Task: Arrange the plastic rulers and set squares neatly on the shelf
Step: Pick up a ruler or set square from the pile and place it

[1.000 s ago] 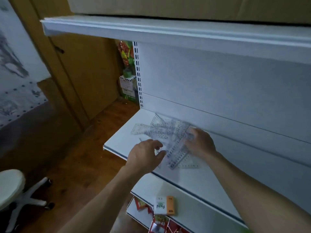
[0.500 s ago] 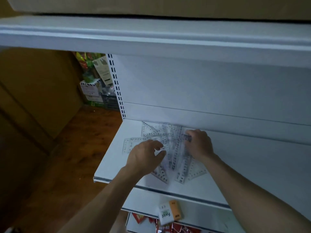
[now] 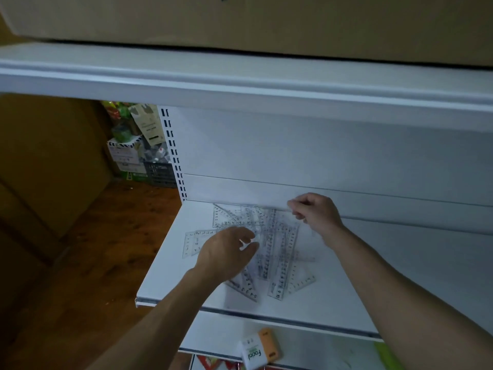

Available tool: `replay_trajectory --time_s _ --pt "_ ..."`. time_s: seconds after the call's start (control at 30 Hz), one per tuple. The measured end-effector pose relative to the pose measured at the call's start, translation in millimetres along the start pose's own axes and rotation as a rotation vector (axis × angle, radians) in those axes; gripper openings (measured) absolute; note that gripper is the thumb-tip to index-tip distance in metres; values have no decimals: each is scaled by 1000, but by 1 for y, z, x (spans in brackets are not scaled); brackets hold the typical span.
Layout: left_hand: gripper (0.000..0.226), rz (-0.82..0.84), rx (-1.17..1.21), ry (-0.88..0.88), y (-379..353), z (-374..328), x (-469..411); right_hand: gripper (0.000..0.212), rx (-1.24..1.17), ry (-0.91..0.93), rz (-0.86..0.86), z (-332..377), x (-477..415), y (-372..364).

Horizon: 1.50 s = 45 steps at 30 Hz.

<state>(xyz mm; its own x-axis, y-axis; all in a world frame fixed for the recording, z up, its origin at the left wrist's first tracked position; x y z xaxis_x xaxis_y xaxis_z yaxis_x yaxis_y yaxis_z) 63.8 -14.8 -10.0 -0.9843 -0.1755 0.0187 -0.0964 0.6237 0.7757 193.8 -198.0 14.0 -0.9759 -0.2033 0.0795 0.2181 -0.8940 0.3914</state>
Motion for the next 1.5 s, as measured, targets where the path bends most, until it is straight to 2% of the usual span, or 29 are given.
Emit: replay_trajectory --time_s 0.2,0.33,0.4,0.57,0.7,0.8,0.83,0.9,0.97,1.03,1.13,1.3,1.4,1.5 --pt "30 65 265 73 -3 -19 -8 9 -387 -96 98 16 13 -12" --pt "26 81 668 147 -6 -31 -11 9 -490 -67 167 20 23 -26" --pt "14 45 744 157 -4 -34 -9 7 -470 -39 192 22 27 -30" --pt "10 -82 686 170 4 -20 -10 11 -281 3 153 21 31 -26" --pt "13 -158 567 151 8 -8 -10 11 -304 -33 226 20 37 -31" --pt "27 -171 438 147 10 -3 -8 11 -368 -34 214 20 41 -34" --pt "34 -151 446 166 9 -2 -7 13 -405 -31 208 20 42 -34" --pt "43 -85 634 217 5 -1 -6 18 -469 -21 199 18 45 -35" --pt "43 3 859 242 2 -7 -5 15 -477 0 181 16 50 -35" --pt "35 59 942 213 -3 -15 -6 15 -415 26 157 11 56 -34" --pt "18 8 963 175 -8 -26 -9 17 -320 38 115 3 67 -27" --pt "16 65 976 131 -29 -42 -13 9 -293 -12 -49 -19 84 3" --pt "17 184 826 -8 -44 -60 -10 20 -326 -73 -162 -27 93 32" --pt "17 315 662 -147 -60 -86 -3 27 -310 -92 -181 -29 106 64"
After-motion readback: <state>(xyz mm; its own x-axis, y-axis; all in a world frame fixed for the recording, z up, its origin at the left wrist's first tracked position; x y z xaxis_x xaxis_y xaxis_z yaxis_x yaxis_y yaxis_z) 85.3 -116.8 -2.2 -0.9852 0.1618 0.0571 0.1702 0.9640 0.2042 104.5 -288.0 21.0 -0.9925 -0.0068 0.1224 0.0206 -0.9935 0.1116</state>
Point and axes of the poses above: each hand's wrist, its own x-axis away from the middle knuckle, its own y-axis out of the back of the hand, z = x × y, the point moved 3 cm from there along -x, towards the middle knuckle, and after that the axes turned 1 degree about z, right-handed, at the moved point
